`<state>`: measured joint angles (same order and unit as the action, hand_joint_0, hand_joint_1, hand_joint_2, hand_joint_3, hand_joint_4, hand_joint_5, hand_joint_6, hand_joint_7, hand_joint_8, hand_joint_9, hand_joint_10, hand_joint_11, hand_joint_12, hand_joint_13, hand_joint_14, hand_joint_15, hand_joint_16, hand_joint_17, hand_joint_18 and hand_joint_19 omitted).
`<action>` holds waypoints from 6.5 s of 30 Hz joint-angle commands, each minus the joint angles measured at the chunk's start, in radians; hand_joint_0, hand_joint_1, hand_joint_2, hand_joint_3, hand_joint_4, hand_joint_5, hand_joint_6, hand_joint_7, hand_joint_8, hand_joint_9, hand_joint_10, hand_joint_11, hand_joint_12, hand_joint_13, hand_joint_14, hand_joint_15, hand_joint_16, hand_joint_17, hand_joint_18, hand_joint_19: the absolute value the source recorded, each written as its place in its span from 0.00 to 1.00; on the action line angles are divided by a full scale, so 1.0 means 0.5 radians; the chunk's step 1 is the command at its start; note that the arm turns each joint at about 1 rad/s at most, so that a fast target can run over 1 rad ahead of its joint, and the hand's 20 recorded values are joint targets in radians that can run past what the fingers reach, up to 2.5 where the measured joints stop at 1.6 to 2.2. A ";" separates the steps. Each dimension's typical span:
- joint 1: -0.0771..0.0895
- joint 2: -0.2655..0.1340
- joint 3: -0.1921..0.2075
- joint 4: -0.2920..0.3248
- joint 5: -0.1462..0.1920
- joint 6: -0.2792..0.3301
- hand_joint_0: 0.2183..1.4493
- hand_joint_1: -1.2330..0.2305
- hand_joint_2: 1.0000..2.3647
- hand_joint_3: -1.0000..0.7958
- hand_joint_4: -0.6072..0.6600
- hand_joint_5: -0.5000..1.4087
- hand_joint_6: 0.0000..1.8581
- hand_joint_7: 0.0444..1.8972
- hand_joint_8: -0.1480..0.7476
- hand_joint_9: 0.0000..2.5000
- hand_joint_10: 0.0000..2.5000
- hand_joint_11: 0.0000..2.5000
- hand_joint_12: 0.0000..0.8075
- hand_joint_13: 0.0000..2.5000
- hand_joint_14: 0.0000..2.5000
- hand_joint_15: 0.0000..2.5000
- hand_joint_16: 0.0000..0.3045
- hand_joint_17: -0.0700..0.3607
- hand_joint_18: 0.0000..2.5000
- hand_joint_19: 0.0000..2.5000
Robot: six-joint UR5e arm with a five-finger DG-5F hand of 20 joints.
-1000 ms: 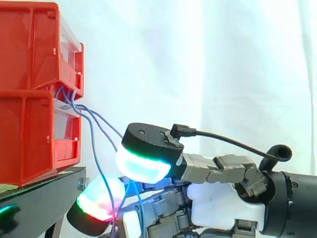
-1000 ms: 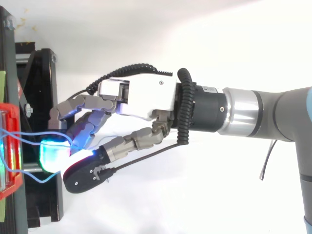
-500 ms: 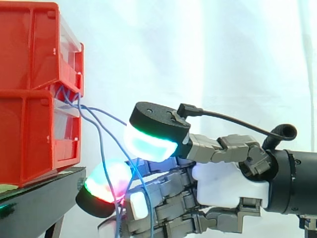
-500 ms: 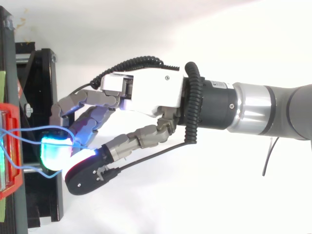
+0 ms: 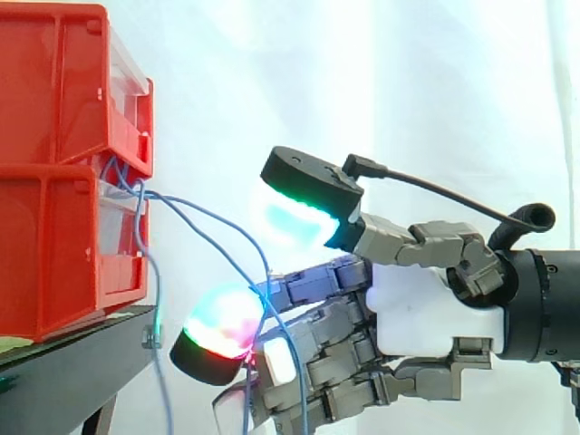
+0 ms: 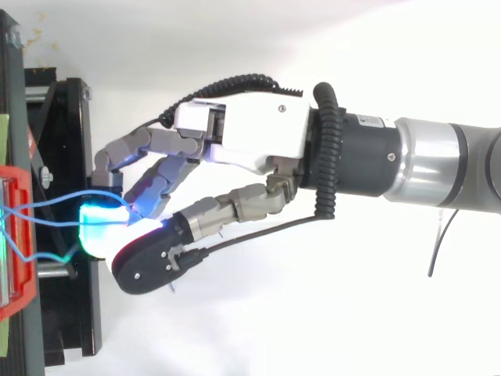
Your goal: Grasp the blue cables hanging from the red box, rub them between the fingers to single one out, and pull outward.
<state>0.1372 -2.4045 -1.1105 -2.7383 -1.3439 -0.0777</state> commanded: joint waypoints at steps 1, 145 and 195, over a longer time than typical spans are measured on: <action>-0.004 0.001 0.012 -0.009 0.000 -0.001 0.20 0.49 0.00 0.28 0.67 0.21 0.31 0.59 0.49 0.41 0.01 0.27 0.46 0.31 0.01 0.18 0.17 0.43 0.25 0.17; -0.293 0.176 -0.086 -0.239 -0.279 -0.381 0.26 0.47 0.00 0.28 0.57 0.20 0.45 0.50 0.47 0.45 0.01 0.33 0.44 0.33 0.01 0.22 0.15 0.40 0.27 0.21; -0.345 0.176 0.123 -0.380 -0.368 -0.523 0.31 0.56 0.01 0.40 0.58 0.20 0.45 0.50 0.50 0.51 0.01 0.36 0.49 0.37 0.01 0.22 0.17 0.44 0.32 0.22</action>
<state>-0.0349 -2.3157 -1.0506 -2.9232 -1.5278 -0.3375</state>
